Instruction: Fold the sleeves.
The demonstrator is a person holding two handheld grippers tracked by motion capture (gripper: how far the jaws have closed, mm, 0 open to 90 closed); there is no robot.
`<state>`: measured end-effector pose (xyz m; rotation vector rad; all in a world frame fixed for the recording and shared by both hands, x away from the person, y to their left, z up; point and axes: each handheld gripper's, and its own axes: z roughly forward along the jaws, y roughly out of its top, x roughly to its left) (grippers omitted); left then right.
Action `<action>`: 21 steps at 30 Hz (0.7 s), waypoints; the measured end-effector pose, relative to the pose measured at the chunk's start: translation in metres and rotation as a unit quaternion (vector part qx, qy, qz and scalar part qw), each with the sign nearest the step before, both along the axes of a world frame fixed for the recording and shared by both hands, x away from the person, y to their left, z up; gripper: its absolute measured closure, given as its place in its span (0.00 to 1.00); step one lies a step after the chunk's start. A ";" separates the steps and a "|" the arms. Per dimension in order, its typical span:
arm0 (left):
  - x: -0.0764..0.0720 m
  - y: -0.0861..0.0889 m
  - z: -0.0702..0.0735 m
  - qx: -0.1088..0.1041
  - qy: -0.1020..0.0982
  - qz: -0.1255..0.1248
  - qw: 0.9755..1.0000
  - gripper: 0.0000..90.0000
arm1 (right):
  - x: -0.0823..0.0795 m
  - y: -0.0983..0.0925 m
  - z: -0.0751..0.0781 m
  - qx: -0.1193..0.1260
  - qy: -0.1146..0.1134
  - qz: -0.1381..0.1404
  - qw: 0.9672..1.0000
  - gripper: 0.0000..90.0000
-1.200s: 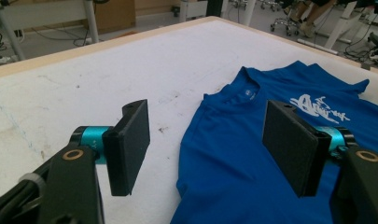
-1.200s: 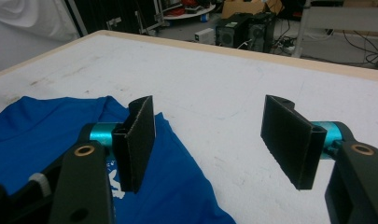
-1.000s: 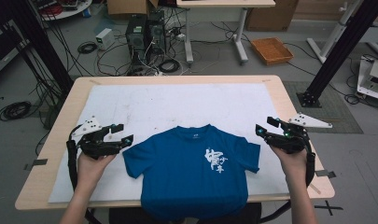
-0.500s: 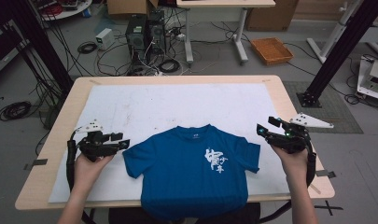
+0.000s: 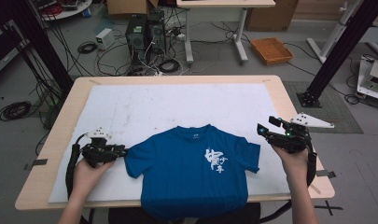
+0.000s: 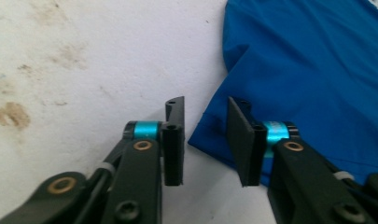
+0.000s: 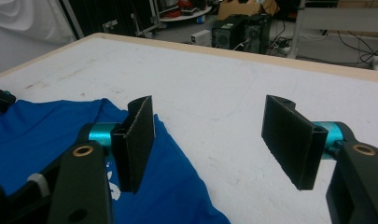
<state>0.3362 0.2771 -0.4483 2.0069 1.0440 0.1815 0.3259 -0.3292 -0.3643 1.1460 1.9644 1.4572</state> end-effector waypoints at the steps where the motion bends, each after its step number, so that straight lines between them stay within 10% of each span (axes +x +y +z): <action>1: 0.000 0.000 0.000 -0.001 0.002 0.001 1.000 0.82 | 0.000 0.000 0.000 0.000 0.001 0.001 1.000 0.39; 9: -0.003 0.002 0.007 -0.046 0.008 -0.015 0.999 0.97 | 0.000 0.000 0.000 0.001 0.000 0.000 1.000 0.39; 21: -0.006 -0.030 0.048 -0.150 0.004 -0.075 0.986 0.98 | -0.001 -0.004 0.002 0.003 -0.003 -0.005 1.000 0.39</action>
